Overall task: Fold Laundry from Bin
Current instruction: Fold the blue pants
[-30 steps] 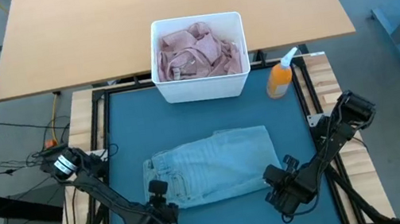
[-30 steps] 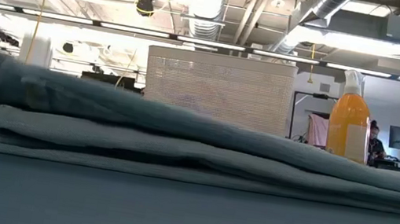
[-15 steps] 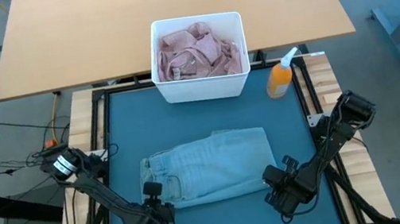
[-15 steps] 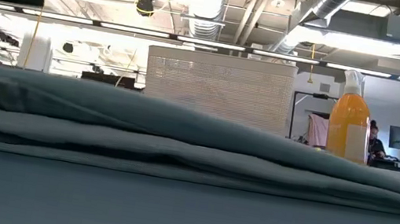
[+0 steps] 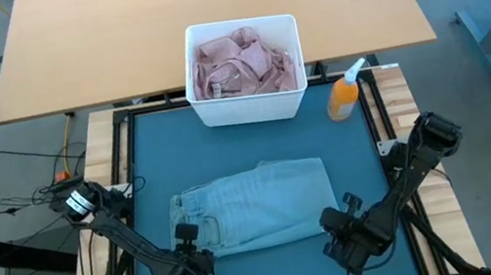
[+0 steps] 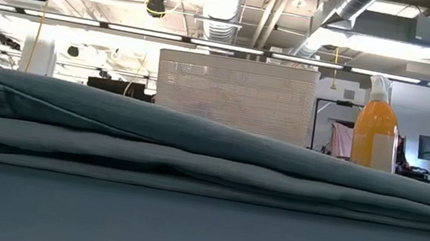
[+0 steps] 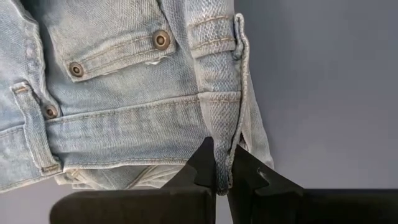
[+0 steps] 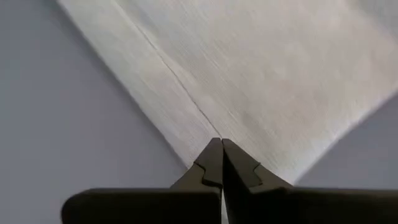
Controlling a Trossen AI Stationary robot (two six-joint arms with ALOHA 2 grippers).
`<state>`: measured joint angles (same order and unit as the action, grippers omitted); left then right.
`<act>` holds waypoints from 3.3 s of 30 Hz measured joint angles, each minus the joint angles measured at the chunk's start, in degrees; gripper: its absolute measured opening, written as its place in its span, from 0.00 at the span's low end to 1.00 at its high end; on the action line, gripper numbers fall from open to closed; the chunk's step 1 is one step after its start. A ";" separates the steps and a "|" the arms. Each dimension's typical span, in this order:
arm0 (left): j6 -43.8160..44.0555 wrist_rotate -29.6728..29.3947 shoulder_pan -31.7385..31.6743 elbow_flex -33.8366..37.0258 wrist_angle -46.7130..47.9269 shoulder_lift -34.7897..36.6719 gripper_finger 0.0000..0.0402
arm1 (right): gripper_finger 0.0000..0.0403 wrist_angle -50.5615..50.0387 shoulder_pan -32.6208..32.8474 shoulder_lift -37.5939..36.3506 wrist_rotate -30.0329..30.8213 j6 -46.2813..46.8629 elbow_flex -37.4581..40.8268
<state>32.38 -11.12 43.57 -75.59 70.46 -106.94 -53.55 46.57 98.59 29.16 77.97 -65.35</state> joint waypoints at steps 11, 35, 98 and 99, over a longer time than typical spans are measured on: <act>0.00 2.06 -0.41 0.07 -0.45 0.00 0.00 | 0.05 11.12 2.19 0.06 1.02 3.97 8.84; 0.25 -2.95 -0.41 -3.96 13.25 6.09 0.42 | 0.05 21.18 5.42 -0.05 0.95 9.27 16.62; -14.03 -11.85 -36.61 35.56 -32.46 37.73 0.00 | 0.04 38.76 -26.71 -20.16 17.01 -31.98 32.51; -13.98 -13.42 -36.61 35.50 -31.78 38.54 0.00 | 0.04 38.76 -26.79 -20.22 17.87 -31.97 32.53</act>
<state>18.40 -24.54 6.96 -40.10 38.68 -68.39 -14.79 19.77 78.37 47.03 46.00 -32.83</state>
